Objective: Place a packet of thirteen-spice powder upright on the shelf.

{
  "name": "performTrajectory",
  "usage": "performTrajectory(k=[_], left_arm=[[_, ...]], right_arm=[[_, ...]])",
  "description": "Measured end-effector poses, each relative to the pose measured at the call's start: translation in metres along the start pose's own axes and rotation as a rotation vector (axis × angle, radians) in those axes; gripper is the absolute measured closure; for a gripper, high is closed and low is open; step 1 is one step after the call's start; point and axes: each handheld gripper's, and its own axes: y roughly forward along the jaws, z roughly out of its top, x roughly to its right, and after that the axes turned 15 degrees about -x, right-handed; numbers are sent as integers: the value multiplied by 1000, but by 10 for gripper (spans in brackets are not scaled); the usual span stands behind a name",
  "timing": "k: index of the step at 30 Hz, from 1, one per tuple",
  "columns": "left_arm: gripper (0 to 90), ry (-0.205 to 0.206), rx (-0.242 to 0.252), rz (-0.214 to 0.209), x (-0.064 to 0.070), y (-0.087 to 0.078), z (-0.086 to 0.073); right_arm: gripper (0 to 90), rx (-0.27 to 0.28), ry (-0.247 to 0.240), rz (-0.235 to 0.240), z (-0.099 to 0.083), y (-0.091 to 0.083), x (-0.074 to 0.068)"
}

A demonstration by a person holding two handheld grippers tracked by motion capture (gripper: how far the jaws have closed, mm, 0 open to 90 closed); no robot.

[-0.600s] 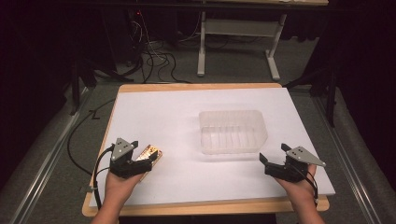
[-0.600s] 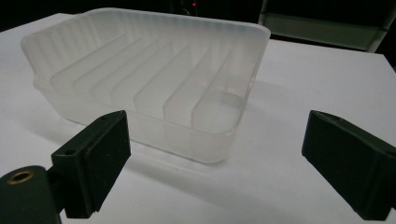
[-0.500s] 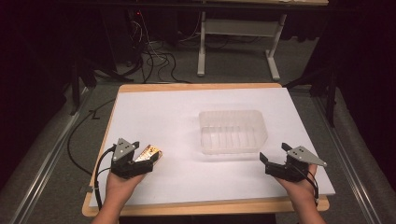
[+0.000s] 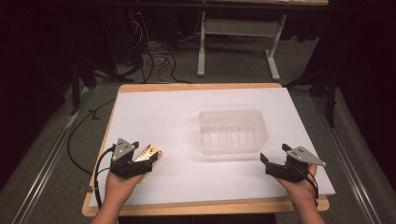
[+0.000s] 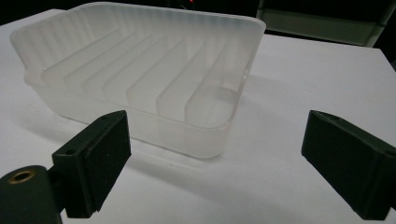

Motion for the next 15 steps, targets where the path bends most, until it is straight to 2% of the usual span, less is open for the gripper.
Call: performTrajectory(k=[15], left_arm=[[171,4,-15,8,0,1,-1]], right_arm=[[104,-24,0,5,-2,4,1]])
